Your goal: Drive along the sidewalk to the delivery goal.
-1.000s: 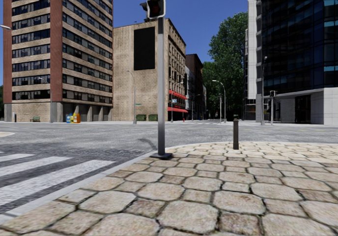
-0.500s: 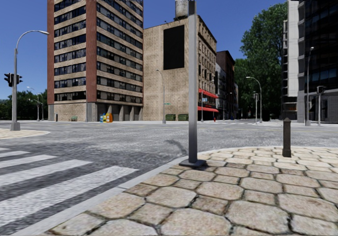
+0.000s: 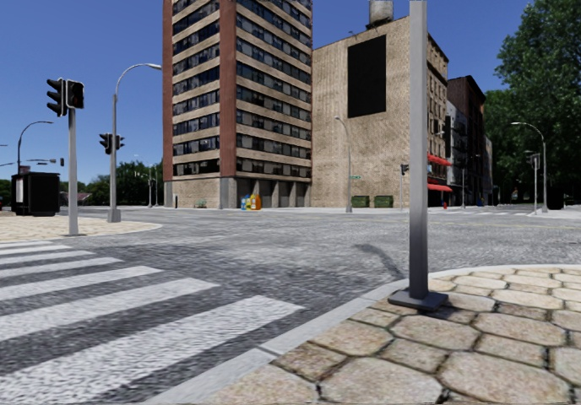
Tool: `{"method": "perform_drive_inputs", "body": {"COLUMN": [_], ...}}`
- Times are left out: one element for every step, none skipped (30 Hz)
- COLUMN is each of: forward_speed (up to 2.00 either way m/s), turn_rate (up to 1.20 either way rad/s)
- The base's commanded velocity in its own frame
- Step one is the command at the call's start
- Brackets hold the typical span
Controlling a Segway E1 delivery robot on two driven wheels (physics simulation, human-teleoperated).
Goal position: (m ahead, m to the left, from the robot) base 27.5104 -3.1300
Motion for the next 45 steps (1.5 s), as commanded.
{"method": "perform_drive_inputs", "body": {"forward_speed": [0.84, 0.84, 0.84, 0.84, 0.84, 0.84, 0.84, 0.84, 0.84, 0.84, 0.83, 0.83, 0.83, 0.83, 0.83, 0.83, 0.83, 0.83, 0.83, 0.83, 0.83, 0.83, 0.83, 0.83, 0.83, 0.83, 0.83, 0.84, 0.84, 0.84, 0.86, 0.86, 0.86, 0.87, 0.87, 0.89, 1.0, 1.1, 1.1, 1.14, 1.15, 1.15, 1.15, 1.15, 1.15], "turn_rate": [0.53, 0.53, 0.53, 0.53, 0.53, 0.53, 0.53, 0.53, 0.53, 0.54, 0.55, 0.56, 0.56, 0.56, 0.57, 0.57, 0.57, 0.57, 0.57, 0.58, 0.58, 0.58, 0.6, 0.6, 0.61, 0.61, 0.62, 0.62, 0.62, 0.62, 0.63, 0.63, 0.63, 0.64, 0.64, 0.64, 0.64, 0.64, 0.64, 0.64, 0.64, 0.56, 0.56, 0.37, 0.25]}}
